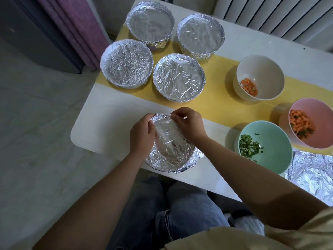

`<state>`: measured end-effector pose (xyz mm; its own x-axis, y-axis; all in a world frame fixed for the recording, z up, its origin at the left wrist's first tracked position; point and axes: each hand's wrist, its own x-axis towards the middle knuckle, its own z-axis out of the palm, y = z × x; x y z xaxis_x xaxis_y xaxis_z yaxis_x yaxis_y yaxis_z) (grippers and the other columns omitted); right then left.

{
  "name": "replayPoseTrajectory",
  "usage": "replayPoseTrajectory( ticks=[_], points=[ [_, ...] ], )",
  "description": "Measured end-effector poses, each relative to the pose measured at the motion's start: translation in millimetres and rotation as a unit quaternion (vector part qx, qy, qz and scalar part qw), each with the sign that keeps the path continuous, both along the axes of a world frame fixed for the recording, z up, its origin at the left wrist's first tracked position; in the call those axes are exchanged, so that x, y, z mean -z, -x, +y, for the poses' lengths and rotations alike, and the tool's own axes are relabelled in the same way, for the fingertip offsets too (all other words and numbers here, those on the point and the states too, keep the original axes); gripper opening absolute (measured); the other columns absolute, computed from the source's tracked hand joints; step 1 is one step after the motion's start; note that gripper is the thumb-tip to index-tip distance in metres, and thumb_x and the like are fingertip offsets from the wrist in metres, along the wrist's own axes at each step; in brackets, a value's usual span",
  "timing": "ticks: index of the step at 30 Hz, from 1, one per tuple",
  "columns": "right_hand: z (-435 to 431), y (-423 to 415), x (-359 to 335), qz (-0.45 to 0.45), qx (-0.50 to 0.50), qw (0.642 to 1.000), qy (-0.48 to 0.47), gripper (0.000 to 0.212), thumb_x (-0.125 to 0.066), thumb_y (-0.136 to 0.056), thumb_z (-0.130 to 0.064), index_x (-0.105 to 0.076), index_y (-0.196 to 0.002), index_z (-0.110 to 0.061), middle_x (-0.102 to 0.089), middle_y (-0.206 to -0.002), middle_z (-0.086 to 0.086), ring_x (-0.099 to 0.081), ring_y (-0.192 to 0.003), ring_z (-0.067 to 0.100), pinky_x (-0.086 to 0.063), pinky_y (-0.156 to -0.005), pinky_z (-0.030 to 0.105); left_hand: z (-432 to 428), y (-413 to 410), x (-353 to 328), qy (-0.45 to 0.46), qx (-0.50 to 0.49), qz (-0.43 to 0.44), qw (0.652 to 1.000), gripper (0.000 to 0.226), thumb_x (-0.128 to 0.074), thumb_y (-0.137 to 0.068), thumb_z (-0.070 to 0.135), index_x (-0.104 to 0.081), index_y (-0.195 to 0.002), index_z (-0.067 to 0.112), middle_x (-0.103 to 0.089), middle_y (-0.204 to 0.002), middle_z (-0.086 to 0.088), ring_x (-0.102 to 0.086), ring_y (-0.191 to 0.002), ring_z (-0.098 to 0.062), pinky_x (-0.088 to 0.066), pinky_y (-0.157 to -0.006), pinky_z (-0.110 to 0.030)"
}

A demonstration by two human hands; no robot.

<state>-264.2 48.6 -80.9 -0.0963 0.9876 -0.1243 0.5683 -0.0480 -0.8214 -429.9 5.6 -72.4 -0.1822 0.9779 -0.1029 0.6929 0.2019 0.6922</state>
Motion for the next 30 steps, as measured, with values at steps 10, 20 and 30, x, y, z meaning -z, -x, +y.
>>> replayPoseTrajectory(
  ticks=[10,20,30],
  points=[
    [-2,-13,-1,-0.004,0.005,1.000,-0.026,0.010,-0.068,-0.090,-0.015,-0.074,-0.088,-0.008,-0.062,-0.080,-0.004,-0.056,-0.072,0.011,-0.038,-0.064,0.008,11,-3,-3,0.018,0.012,-0.005,1.000,0.028,-0.046,-0.101,0.016,-0.065,-0.122,0.017,-0.073,-0.101,-0.005,-0.064,-0.092,-0.024,-0.038,-0.072,-0.025],
    [-29,-33,3,0.030,0.220,0.975,-0.003,0.012,-0.061,-0.093,-0.019,-0.070,-0.091,-0.011,-0.066,-0.078,0.000,-0.059,-0.072,0.016,-0.038,-0.063,0.023,-9,-6,-6,0.056,-0.023,-0.067,0.996,0.049,-0.049,-0.101,0.024,-0.039,-0.146,0.009,-0.045,-0.148,-0.009,-0.048,-0.131,-0.022,-0.039,-0.101,-0.030],
    [-50,-30,-19,-0.039,0.110,0.980,-0.159,0.032,-0.066,-0.088,-0.023,-0.059,-0.114,-0.006,-0.056,-0.102,0.003,-0.051,-0.093,0.014,-0.040,-0.082,0.026,-36,-4,-9,0.067,-0.141,-0.046,0.987,0.031,-0.044,-0.101,0.027,-0.057,-0.122,0.009,-0.062,-0.121,-0.010,-0.058,-0.109,-0.028,-0.037,-0.080,-0.029]
  ],
)
